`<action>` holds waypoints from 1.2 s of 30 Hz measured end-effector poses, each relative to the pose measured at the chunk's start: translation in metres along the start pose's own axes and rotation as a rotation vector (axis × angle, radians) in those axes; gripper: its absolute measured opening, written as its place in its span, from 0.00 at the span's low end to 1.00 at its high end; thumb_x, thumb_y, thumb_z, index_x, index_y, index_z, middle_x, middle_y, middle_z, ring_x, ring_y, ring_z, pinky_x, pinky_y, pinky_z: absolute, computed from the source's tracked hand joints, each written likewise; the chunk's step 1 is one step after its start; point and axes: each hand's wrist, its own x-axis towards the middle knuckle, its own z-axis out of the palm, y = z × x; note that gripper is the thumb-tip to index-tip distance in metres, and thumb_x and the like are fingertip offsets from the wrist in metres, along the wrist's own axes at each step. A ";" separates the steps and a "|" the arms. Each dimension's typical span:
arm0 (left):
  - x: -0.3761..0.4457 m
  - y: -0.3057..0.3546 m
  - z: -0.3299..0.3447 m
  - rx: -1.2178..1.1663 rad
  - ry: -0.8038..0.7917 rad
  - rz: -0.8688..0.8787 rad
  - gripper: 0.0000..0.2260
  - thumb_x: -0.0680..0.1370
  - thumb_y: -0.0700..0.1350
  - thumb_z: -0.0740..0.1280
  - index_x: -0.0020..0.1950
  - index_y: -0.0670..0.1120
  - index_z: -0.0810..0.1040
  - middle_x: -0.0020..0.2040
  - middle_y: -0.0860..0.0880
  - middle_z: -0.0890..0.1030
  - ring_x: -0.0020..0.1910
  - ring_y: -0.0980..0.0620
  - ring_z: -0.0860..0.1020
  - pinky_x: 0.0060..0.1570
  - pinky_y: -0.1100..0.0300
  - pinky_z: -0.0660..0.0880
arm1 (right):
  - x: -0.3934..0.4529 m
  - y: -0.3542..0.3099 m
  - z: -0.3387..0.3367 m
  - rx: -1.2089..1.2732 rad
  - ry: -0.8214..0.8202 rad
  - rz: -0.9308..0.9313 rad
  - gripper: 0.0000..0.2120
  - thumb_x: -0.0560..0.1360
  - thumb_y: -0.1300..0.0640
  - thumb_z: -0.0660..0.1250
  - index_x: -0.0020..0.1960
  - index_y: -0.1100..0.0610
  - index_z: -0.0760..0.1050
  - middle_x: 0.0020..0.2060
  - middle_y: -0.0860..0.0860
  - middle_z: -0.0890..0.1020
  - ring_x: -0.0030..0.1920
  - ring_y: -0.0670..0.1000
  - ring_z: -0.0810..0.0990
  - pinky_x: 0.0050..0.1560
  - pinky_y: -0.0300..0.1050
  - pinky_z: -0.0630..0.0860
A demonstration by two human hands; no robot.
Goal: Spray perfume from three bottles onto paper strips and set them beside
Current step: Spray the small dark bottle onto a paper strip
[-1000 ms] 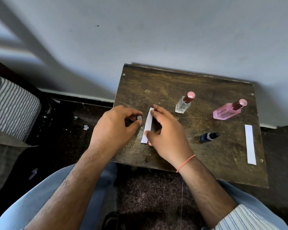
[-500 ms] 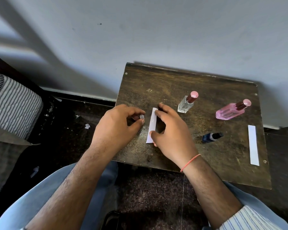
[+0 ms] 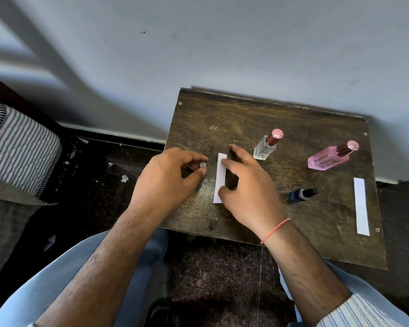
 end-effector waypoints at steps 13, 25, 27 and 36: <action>0.000 0.003 -0.001 -0.015 -0.011 0.003 0.09 0.79 0.52 0.77 0.59 0.63 0.88 0.47 0.63 0.83 0.47 0.69 0.80 0.44 0.71 0.73 | -0.002 -0.003 0.004 0.013 0.006 -0.036 0.27 0.77 0.56 0.76 0.75 0.57 0.77 0.87 0.45 0.60 0.82 0.49 0.68 0.70 0.49 0.77; 0.001 0.002 0.003 -0.031 0.014 0.063 0.09 0.79 0.50 0.78 0.58 0.60 0.88 0.47 0.63 0.83 0.49 0.71 0.80 0.42 0.80 0.70 | -0.017 0.001 -0.003 0.200 0.174 -0.143 0.22 0.74 0.62 0.80 0.67 0.51 0.84 0.73 0.43 0.78 0.35 0.46 0.84 0.48 0.40 0.81; 0.002 0.005 0.004 -0.064 0.016 0.062 0.08 0.79 0.50 0.78 0.57 0.61 0.88 0.46 0.64 0.84 0.45 0.72 0.80 0.41 0.80 0.70 | -0.022 0.004 -0.006 0.225 0.158 -0.199 0.20 0.74 0.62 0.80 0.65 0.50 0.85 0.64 0.42 0.83 0.36 0.46 0.84 0.46 0.39 0.80; 0.000 0.026 0.025 -0.249 -0.147 0.065 0.03 0.80 0.54 0.77 0.53 0.63 0.88 0.35 0.67 0.84 0.26 0.61 0.74 0.30 0.72 0.70 | -0.054 0.047 -0.040 -0.073 -0.169 -0.251 0.22 0.78 0.32 0.67 0.36 0.47 0.81 0.26 0.44 0.80 0.28 0.45 0.78 0.29 0.43 0.71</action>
